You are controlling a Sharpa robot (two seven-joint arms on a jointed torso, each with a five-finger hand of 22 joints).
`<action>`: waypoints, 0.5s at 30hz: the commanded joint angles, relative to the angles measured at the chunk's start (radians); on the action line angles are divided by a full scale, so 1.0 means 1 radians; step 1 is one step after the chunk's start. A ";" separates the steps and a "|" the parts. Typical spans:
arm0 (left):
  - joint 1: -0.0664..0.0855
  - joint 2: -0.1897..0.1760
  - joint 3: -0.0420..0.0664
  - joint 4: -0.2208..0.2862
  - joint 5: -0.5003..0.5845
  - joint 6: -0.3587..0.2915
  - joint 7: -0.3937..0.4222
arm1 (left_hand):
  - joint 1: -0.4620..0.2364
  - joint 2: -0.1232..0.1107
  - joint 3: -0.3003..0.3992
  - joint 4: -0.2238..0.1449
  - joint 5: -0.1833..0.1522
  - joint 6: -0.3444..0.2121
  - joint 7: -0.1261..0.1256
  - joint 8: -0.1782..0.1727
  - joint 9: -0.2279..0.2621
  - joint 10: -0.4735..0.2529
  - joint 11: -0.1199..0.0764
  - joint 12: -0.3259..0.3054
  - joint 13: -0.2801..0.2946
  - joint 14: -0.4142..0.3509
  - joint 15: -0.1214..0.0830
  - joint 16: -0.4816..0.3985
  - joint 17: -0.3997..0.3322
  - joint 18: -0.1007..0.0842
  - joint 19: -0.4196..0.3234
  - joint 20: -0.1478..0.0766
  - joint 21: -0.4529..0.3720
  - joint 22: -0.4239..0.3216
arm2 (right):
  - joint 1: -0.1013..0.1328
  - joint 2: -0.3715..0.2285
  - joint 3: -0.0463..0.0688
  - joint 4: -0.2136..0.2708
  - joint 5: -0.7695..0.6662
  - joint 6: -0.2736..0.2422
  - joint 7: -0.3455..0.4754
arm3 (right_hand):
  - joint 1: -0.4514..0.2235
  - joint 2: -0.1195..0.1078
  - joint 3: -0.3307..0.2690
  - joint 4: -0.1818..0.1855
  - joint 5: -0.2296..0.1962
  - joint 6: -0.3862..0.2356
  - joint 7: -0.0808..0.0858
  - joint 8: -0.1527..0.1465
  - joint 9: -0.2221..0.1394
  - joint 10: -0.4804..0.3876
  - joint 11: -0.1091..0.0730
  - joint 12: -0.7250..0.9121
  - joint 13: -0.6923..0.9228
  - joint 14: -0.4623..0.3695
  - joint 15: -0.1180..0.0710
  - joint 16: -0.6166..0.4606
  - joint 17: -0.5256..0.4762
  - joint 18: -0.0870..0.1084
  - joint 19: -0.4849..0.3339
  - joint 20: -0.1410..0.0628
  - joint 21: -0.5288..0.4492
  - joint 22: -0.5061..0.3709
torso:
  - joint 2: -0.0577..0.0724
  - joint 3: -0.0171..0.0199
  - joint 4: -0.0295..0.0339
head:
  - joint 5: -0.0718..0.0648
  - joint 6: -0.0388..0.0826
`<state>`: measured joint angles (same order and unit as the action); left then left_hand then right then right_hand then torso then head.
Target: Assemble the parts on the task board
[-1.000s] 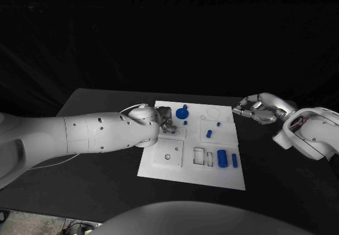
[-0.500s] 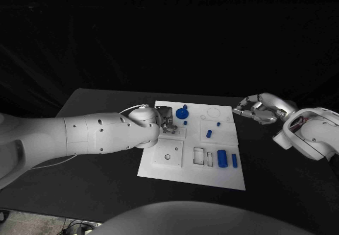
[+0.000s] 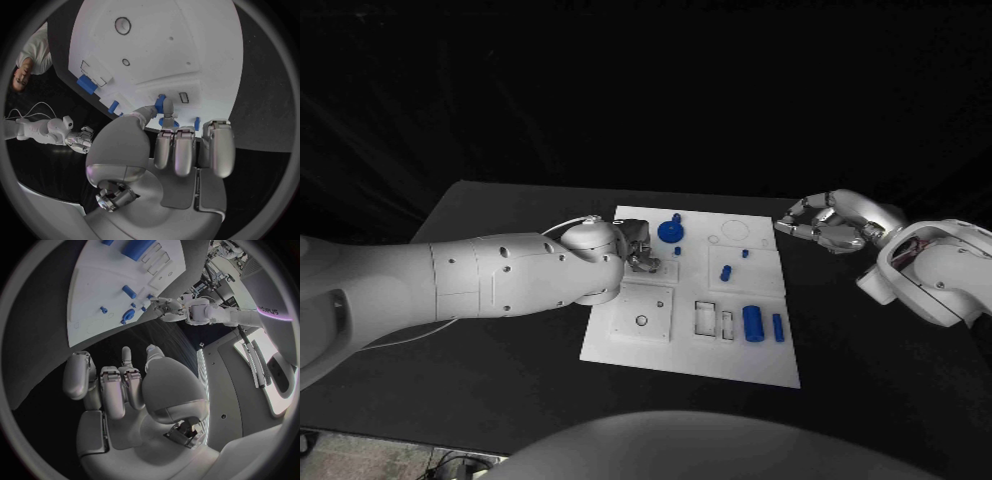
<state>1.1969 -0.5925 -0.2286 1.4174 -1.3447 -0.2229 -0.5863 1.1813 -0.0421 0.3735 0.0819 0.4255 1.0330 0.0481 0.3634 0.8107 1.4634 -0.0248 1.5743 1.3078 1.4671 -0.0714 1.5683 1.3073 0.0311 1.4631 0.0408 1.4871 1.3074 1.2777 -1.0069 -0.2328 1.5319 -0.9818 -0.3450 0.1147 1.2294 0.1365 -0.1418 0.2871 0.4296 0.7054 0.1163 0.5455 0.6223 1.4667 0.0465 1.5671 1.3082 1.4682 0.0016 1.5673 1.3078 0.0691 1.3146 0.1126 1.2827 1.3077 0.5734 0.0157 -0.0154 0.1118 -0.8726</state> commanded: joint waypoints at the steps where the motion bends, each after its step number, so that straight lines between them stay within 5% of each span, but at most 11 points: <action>1: -0.005 0.001 -0.001 -0.002 0.001 -0.005 0.006 | 0.010 0.004 0.140 -0.132 0.003 -0.002 -0.007 0.003 -0.001 0.107 -0.007 -0.004 0.263 0.104 -0.006 0.003 0.263 0.000 0.023 -0.004 0.004 0.162 | -0.001 0.000 0.000 0.001 -0.002 -0.001 0.010 | 0.010 -0.003 -0.005 -0.001 0.001 -0.008 0.000 -0.007 -0.001 0.104 -0.001 0.004 0.263 0.103 -0.003 0.003 0.263 0.010 -0.009 -0.001 -0.004 0.155 | 0.000 -0.0001 -0.0002 | 0.001 0.000; 15: -0.018 0.001 -0.001 -0.010 0.000 -0.040 0.028 | 0.011 0.004 0.141 -0.130 0.003 -0.002 -0.007 0.003 -0.001 0.107 -0.007 -0.004 0.263 0.104 -0.007 0.003 0.263 0.000 0.022 -0.005 0.003 0.161 | -0.001 -0.003 0.000 0.003 -0.002 -0.003 0.012 | 0.014 -0.003 -0.005 -0.001 0.002 -0.008 0.000 -0.007 -0.001 0.104 -0.001 0.004 0.263 0.103 -0.003 0.003 0.263 0.011 -0.010 -0.001 -0.006 0.155 | 0.000 0.0001 -0.0003 | -0.002 0.000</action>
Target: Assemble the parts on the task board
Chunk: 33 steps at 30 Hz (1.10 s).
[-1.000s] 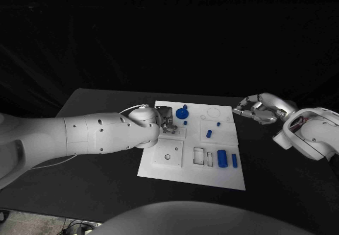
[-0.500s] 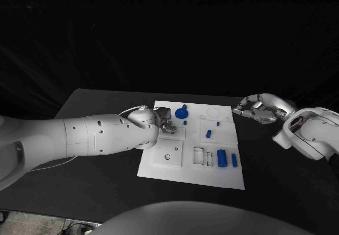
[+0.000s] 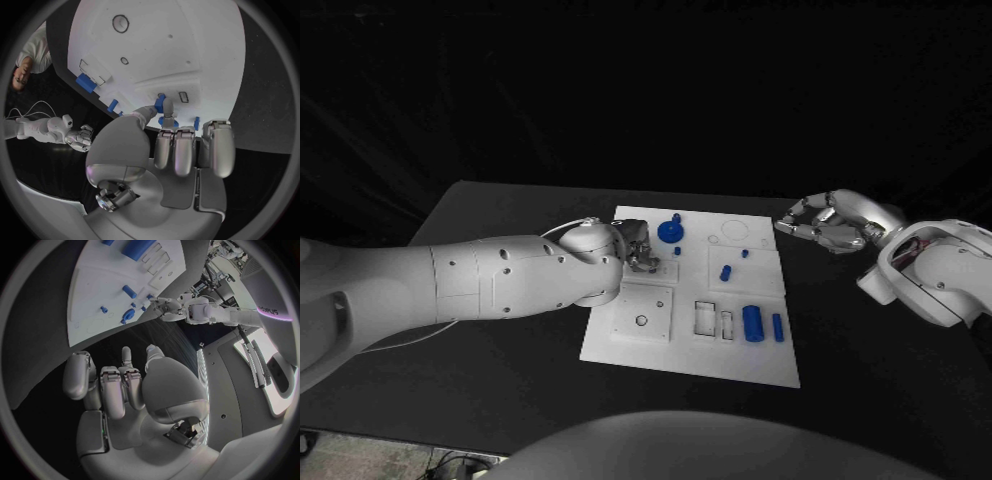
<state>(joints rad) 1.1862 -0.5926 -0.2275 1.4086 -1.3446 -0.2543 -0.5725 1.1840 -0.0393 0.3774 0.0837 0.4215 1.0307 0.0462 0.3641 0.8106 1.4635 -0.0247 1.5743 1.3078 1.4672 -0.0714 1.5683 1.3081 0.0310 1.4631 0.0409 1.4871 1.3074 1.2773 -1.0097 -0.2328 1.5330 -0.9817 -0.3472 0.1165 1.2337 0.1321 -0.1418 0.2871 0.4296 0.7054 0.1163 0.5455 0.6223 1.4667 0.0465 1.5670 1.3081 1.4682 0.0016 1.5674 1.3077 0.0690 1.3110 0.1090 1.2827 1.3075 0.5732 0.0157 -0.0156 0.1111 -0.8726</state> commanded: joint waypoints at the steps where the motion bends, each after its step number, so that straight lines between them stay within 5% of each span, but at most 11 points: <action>1: -0.008 0.001 -0.003 -0.001 -0.001 -0.010 0.015 | 0.008 0.001 0.137 -0.132 0.007 0.000 -0.005 0.002 -0.001 0.107 -0.008 -0.004 0.263 0.104 -0.006 0.003 0.263 0.001 0.022 -0.005 0.003 0.161 | -0.001 -0.001 0.000 0.002 -0.002 -0.001 0.010 | 0.009 0.002 -0.005 -0.001 0.002 -0.008 0.000 -0.007 -0.001 0.104 -0.001 0.004 0.263 0.103 -0.003 0.003 0.263 0.011 -0.007 0.003 -0.006 0.155 | 0.000 -0.0001 -0.0001 | -0.001 0.000; 33: -0.014 -0.005 -0.003 0.008 0.020 -0.017 0.009 | 0.010 0.001 0.140 -0.130 0.007 0.001 -0.006 0.002 -0.001 0.107 -0.008 -0.004 0.263 0.104 -0.007 0.003 0.263 0.000 0.023 -0.005 0.003 0.162 | -0.004 0.001 0.000 -0.003 -0.002 0.000 0.007 | 0.016 0.002 -0.004 -0.003 0.004 -0.007 -0.001 -0.007 -0.001 0.104 -0.001 0.004 0.263 0.103 -0.003 0.003 0.263 0.011 -0.008 0.003 -0.009 0.154 | 0.000 -0.0002 -0.0001 | -0.001 0.000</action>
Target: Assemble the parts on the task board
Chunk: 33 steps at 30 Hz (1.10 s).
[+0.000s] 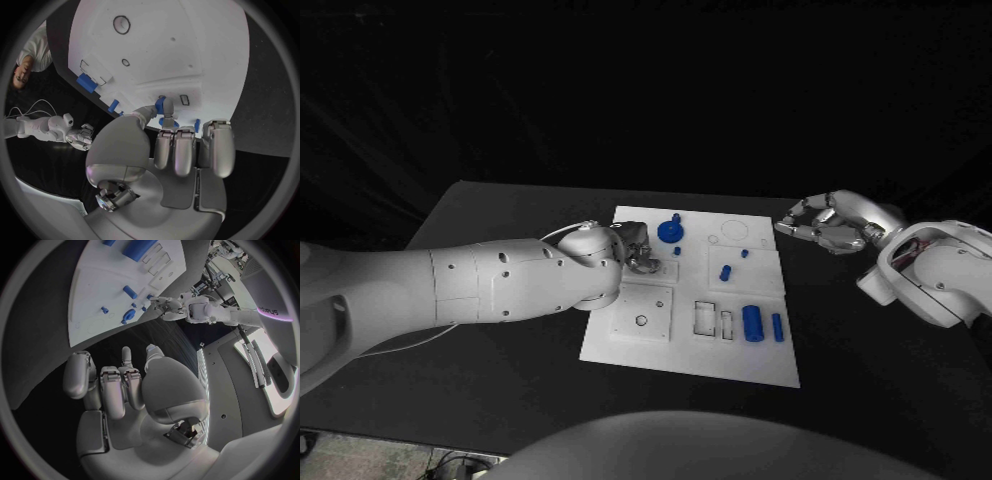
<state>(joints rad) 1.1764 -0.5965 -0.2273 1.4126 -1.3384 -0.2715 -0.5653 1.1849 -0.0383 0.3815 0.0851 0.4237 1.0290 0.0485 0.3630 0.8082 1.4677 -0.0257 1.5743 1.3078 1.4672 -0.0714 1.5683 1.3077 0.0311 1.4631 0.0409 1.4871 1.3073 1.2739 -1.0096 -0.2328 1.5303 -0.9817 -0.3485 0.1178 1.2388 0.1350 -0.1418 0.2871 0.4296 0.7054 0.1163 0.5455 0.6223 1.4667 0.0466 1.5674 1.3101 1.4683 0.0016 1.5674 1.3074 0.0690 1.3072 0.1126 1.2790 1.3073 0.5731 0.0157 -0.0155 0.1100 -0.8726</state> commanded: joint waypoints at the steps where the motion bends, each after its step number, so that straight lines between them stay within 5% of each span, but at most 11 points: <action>1: -0.004 -0.002 -0.003 0.006 0.014 -0.009 0.005 | 0.009 0.000 0.136 -0.131 0.005 0.003 -0.008 0.003 0.001 0.103 -0.007 -0.004 0.263 0.104 -0.007 0.003 0.263 0.000 0.023 -0.005 0.003 0.162 | -0.001 0.001 0.000 -0.001 -0.002 0.001 0.005 | 0.011 -0.001 -0.003 -0.003 0.004 -0.007 -0.001 -0.007 -0.001 0.104 -0.001 0.003 0.261 0.103 -0.003 0.003 0.263 0.012 -0.005 -0.001 -0.006 0.154 | 0.000 -0.0002 -0.0002 | 0.001 0.000; 8: 0.002 -0.025 0.002 0.038 0.020 -0.083 0.020 | 0.013 -0.008 0.148 -0.121 -0.012 0.007 -0.011 0.004 0.003 0.103 -0.010 -0.004 0.263 0.104 -0.010 0.003 0.263 -0.001 0.027 -0.007 0.006 0.167 | -0.001 0.002 0.000 -0.002 -0.002 -0.001 0.004 | 0.012 -0.001 -0.003 -0.003 0.004 -0.007 -0.001 -0.006 -0.001 0.104 -0.001 0.003 0.261 0.103 -0.003 0.003 0.263 0.012 -0.008 0.000 -0.009 0.153 | 0.000 -0.0003 -0.0007 | -0.001 0.000; 13: 0.040 -0.037 0.011 0.050 0.106 -0.067 0.007 | 0.015 -0.014 0.155 -0.116 -0.019 0.010 -0.012 0.004 0.003 0.103 -0.011 -0.004 0.263 0.104 -0.011 0.003 0.263 -0.002 0.030 -0.009 0.008 0.170 | -0.001 0.002 0.000 -0.002 0.000 -0.001 0.003 | 0.013 -0.001 -0.003 -0.003 0.004 -0.007 -0.001 -0.006 -0.001 0.104 -0.001 0.003 0.261 0.103 -0.003 0.003 0.263 0.013 -0.009 0.000 -0.010 0.153 | 0.000 -0.0001 -0.0004 | -0.001 0.000; 20: 0.125 -0.036 0.014 0.027 0.206 0.099 -0.043 | 0.016 -0.016 0.158 -0.115 -0.018 0.011 -0.012 0.004 0.004 0.103 -0.011 -0.004 0.263 0.104 -0.011 0.003 0.263 -0.001 0.029 -0.009 0.007 0.169 | -0.001 0.007 0.000 -0.002 0.012 0.003 0.002 | 0.016 0.000 -0.002 -0.003 0.005 -0.006 -0.001 -0.006 -0.001 0.104 -0.001 0.003 0.261 0.103 -0.003 0.003 0.263 0.013 -0.010 0.000 -0.013 0.152 | 0.000 -0.0001 -0.0011 | 0.001 0.000; 24: 0.159 -0.017 0.007 -0.009 0.262 0.196 -0.061 | 0.019 -0.017 0.162 -0.115 -0.018 0.009 -0.012 0.003 0.003 0.103 -0.012 -0.004 0.263 0.104 -0.012 0.003 0.263 -0.001 0.029 -0.010 0.007 0.168 | -0.001 0.010 0.000 -0.005 0.019 0.006 0.001 | 0.020 0.000 -0.001 -0.004 0.006 -0.006 -0.001 -0.006 -0.001 0.104 -0.001 0.003 0.261 0.103 -0.003 0.003 0.263 0.013 -0.011 0.000 -0.014 0.152 | -0.001 0.0007 0.0004 | 0.002 0.000; 33: 0.176 0.038 0.001 -0.076 0.321 0.332 -0.081 | 0.023 -0.017 0.168 -0.114 -0.014 0.005 -0.010 -0.001 0.003 0.103 -0.011 -0.004 0.263 0.104 -0.012 0.003 0.263 -0.005 0.040 -0.010 0.017 0.182 | -0.001 0.010 0.000 -0.002 0.027 0.008 0.001 | 0.023 0.000 -0.001 -0.005 0.006 -0.006 -0.001 -0.006 -0.001 0.104 -0.001 0.003 0.261 0.103 -0.003 0.003 0.263 0.013 -0.011 0.000 -0.015 0.152 | 0.000 0.0001 0.0005 | 0.006 0.000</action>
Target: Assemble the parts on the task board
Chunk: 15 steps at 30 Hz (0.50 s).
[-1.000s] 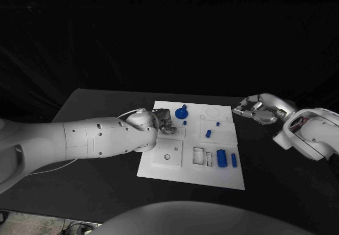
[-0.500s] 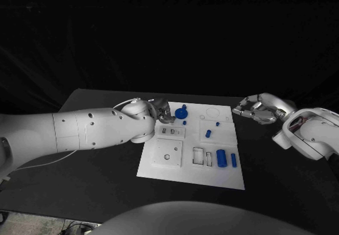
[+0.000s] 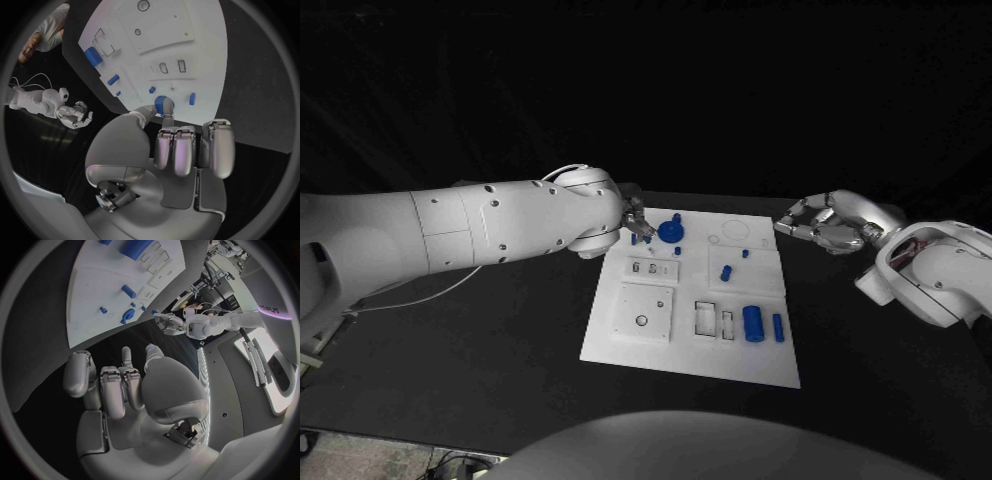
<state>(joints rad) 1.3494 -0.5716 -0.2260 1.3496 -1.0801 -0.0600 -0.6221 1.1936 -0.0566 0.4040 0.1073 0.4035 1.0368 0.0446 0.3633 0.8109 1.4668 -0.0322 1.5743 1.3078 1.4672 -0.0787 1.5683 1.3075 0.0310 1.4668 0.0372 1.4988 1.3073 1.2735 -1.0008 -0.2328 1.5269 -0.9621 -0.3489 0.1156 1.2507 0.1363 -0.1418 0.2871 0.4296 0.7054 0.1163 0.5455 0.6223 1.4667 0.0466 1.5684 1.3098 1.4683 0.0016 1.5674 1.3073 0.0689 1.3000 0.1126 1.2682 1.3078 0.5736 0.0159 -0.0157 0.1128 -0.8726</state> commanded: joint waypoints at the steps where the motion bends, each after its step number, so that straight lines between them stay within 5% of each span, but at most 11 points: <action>1: 0.003 0.019 0.000 -0.021 0.063 0.130 -0.026 | 0.014 0.001 0.145 -0.136 0.007 -0.003 -0.006 -0.001 0.000 0.104 -0.004 -0.004 0.263 0.104 -0.004 0.003 0.263 -0.006 0.037 -0.006 0.006 0.183 | -0.001 0.001 0.000 0.001 0.008 0.009 0.003 | 0.011 -0.002 -0.001 -0.005 0.006 -0.006 -0.001 -0.006 -0.001 0.104 -0.001 0.002 0.261 0.103 -0.003 0.003 0.263 0.013 -0.004 0.000 -0.004 0.151 | 0.000 0.0000 0.0006 | 0.004 0.000; 15: -0.006 0.077 -0.002 -0.061 0.028 0.121 -0.015 | 0.015 0.002 0.147 -0.134 0.008 -0.005 -0.004 -0.003 0.000 0.104 -0.003 -0.004 0.263 0.104 -0.004 0.003 0.263 -0.005 0.034 -0.006 0.004 0.180 | -0.001 0.004 0.000 0.004 0.009 0.010 0.005 | 0.016 -0.001 0.001 -0.005 0.007 -0.006 -0.001 -0.006 -0.001 0.104 -0.001 0.002 0.261 0.103 -0.003 0.003 0.263 0.014 -0.006 0.000 -0.007 0.150 | 0.000 -0.0002 0.0000 | 0.010 0.000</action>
<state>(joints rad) 1.3451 -0.4967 -0.2274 1.2850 -1.0400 0.0489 -0.6401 1.2014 -0.0566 0.4064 0.1098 0.4084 1.0344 0.0425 0.3630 0.8093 1.4669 -0.0320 1.5744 1.3078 1.4672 -0.0786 1.5683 1.3074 0.0312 1.4668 0.0372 1.5052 1.3073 1.2735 -0.9971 -0.2328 1.5290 -0.9549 -0.3483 0.1156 1.2550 0.1322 -0.1418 0.2871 0.4296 0.7054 0.1163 0.5455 0.6223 1.4667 0.0466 1.5683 1.3099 1.4682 0.0016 1.5674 1.3081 0.0690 1.3001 0.1126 1.2643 1.3077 0.5745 0.0153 -0.0157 0.1220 -0.8726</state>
